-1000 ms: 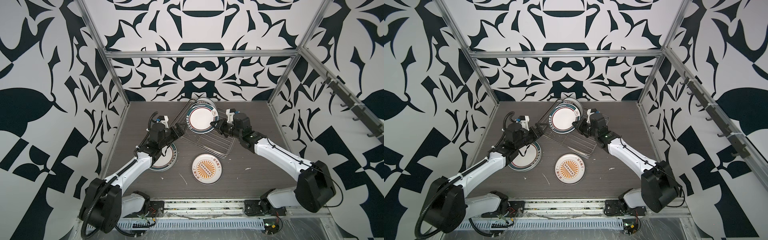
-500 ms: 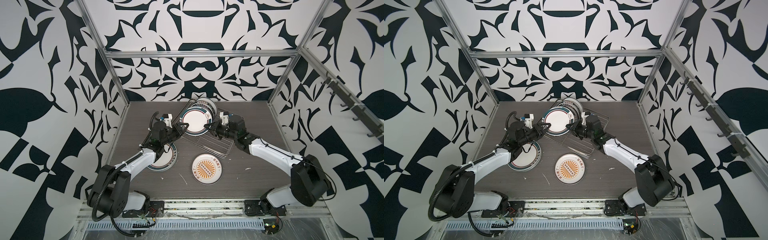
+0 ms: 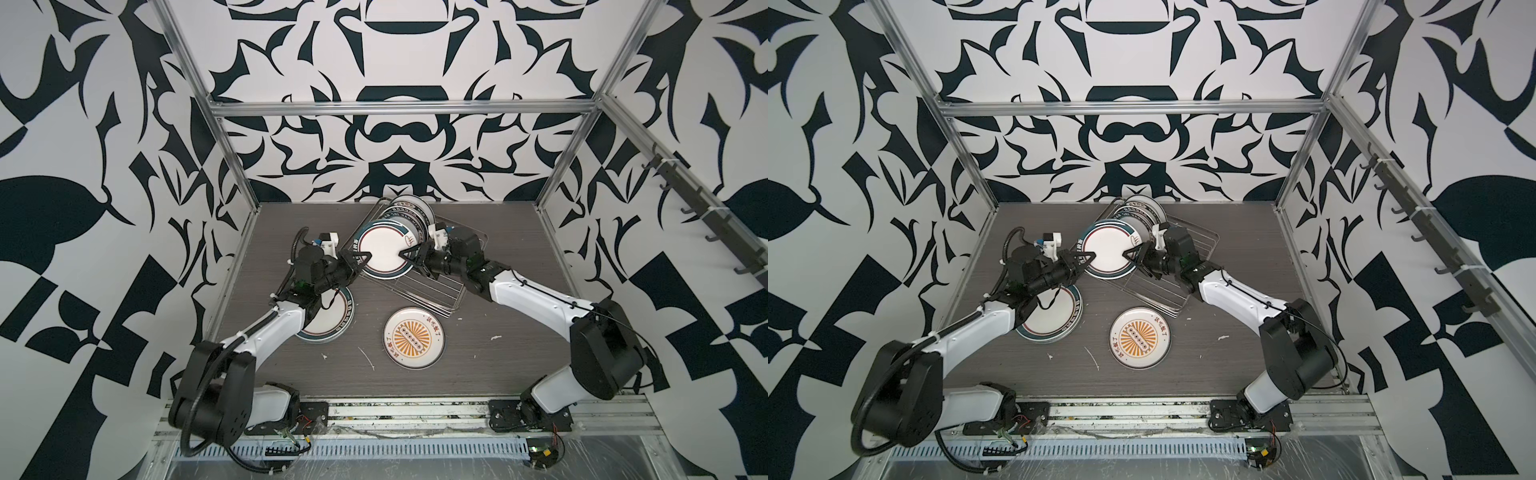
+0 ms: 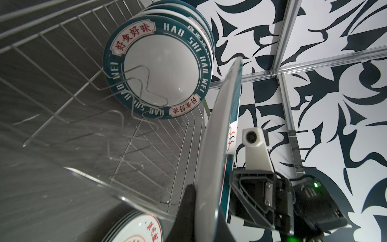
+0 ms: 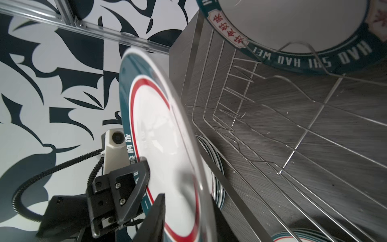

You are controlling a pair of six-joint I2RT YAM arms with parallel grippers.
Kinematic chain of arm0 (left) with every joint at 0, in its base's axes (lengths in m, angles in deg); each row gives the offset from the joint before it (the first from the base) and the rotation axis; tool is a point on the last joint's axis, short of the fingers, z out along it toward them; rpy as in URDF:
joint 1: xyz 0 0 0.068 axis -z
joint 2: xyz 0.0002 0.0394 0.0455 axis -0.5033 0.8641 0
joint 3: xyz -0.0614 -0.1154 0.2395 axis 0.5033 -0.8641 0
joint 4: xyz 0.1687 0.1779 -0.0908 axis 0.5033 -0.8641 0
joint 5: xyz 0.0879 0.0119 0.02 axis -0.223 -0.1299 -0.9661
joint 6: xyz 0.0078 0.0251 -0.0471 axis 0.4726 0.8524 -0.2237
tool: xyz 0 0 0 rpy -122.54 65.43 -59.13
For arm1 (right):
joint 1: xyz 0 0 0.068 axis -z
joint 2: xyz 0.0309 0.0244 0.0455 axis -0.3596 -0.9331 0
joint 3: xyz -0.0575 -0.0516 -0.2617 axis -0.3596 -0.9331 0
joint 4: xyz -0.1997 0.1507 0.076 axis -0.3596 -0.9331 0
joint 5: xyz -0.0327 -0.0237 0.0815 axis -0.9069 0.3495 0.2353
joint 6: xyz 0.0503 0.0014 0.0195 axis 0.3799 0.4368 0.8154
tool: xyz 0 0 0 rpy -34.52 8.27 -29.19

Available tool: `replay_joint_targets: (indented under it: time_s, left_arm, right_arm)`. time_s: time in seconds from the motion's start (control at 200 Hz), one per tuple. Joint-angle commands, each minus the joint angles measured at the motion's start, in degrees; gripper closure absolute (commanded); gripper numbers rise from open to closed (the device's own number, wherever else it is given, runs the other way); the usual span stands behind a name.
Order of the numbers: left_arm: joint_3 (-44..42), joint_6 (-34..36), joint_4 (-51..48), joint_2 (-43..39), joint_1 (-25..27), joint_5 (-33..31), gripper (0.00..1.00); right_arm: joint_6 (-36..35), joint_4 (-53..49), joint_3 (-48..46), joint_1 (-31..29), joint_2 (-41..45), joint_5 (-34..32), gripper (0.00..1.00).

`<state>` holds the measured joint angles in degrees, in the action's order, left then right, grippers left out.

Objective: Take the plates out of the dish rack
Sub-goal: 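Grip the plate edge with the left gripper while the right gripper holds it, then lower the plate onto the sunburst stack with the left while the right returns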

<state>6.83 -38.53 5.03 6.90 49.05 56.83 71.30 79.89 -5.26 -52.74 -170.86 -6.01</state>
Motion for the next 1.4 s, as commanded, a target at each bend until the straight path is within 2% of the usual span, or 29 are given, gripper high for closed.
replay_joint_targets:
  time_s: [0.0, 0.155, 0.26, 0.335, 0.475, 0.585, 0.73, 0.86, 1.105, 1.395]
  left_arm:
    - [1.6, 2.3, -13.7, -7.5, -1.6, 3.0, 1.0]
    - [5.1, 9.8, -36.4, -15.3, -2.4, 4.5, 1.0]
    - [5.8, 14.6, -49.7, -17.6, -2.4, 7.0, 1.0]
    - [4.3, 16.5, -55.3, -19.3, -2.2, 8.6, 1.0]
    - [0.9, 18.3, -59.1, -22.8, -1.0, 9.5, 1.0]
    - [-0.2, 18.7, -59.6, -22.8, 1.5, 8.3, 0.99]
    - [-0.7, 19.7, -59.9, -18.9, 6.5, 4.8, 1.0]
    - [-3.0, 17.6, -53.7, -17.4, 10.4, 3.1, 1.0]
    - [-6.0, 16.4, -45.4, -13.0, 12.1, 2.7, 1.0]
    - [-3.9, 16.9, -40.8, -5.2, 15.4, 1.2, 0.96]
  right_arm:
    - [-13.9, -14.6, 9.3, -0.2, 1.3, -4.3, 0.59]
    - [-30.0, -33.8, 23.0, 0.2, -2.7, -11.2, 0.56]
    - [-38.8, -45.4, 31.8, 0.2, -6.2, -19.8, 0.56]
    - [-43.0, -50.0, 35.9, 0.2, -8.0, -24.5, 0.56]
    - [-47.6, -54.3, 40.4, 0.2, -10.3, -29.6, 0.55]
    - [-49.0, -56.5, 43.4, 0.2, -12.5, -30.4, 0.55]
    - [-50.2, -57.4, 45.8, 0.3, -14.9, -30.7, 0.55]
    - [-51.1, -57.0, 46.6, 0.3, -15.8, -30.5, 0.55]
    - [-52.3, -57.4, 47.8, 0.2, -16.9, -30.7, 0.55]
    - [-52.9, -57.1, 48.1, 0.3, -18.0, -29.7, 0.55]
